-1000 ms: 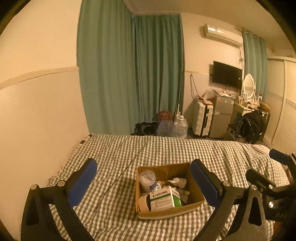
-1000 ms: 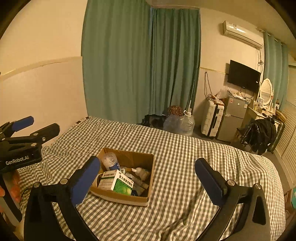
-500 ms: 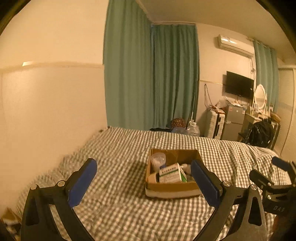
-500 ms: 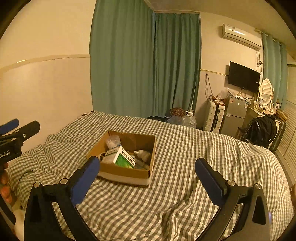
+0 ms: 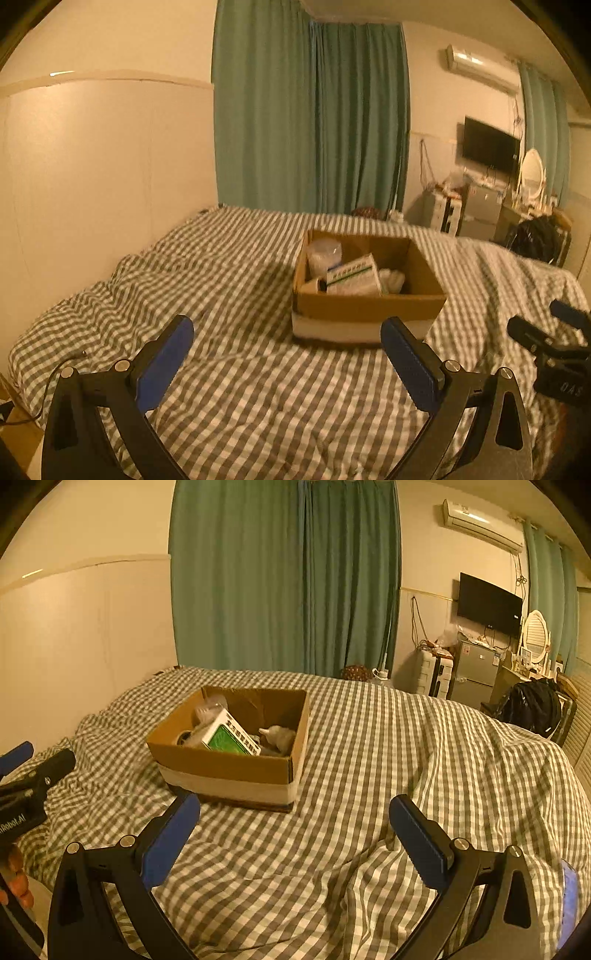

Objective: Organize objects

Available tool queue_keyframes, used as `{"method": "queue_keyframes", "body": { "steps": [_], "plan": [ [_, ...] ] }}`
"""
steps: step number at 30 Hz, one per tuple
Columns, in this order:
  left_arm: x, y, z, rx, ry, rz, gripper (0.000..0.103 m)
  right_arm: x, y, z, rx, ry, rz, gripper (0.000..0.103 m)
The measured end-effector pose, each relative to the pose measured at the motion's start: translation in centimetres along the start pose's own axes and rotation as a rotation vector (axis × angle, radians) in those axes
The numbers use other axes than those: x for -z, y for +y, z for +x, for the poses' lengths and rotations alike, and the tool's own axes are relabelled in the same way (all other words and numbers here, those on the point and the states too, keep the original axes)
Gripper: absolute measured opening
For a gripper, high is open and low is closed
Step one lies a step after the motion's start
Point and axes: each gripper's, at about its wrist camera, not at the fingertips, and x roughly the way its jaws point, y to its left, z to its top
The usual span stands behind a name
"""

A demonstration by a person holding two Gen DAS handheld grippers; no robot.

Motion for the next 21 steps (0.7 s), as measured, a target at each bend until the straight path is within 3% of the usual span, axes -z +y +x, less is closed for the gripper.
{"method": "queue_keyframes", "body": {
  "steps": [8, 21],
  "plan": [
    [0.9, -1.0, 0.3, 0.015, 0.056, 0.005, 0.103, 0.6, -0.2, 0.8, 0.010, 0.011, 0.005, 0.103],
    [1.0, -0.8, -0.4, 0.026, 0.061, -0.022, 0.103, 0.5, -0.4, -0.2, 0.020, -0.014, 0.018, 0.103]
  ]
}}
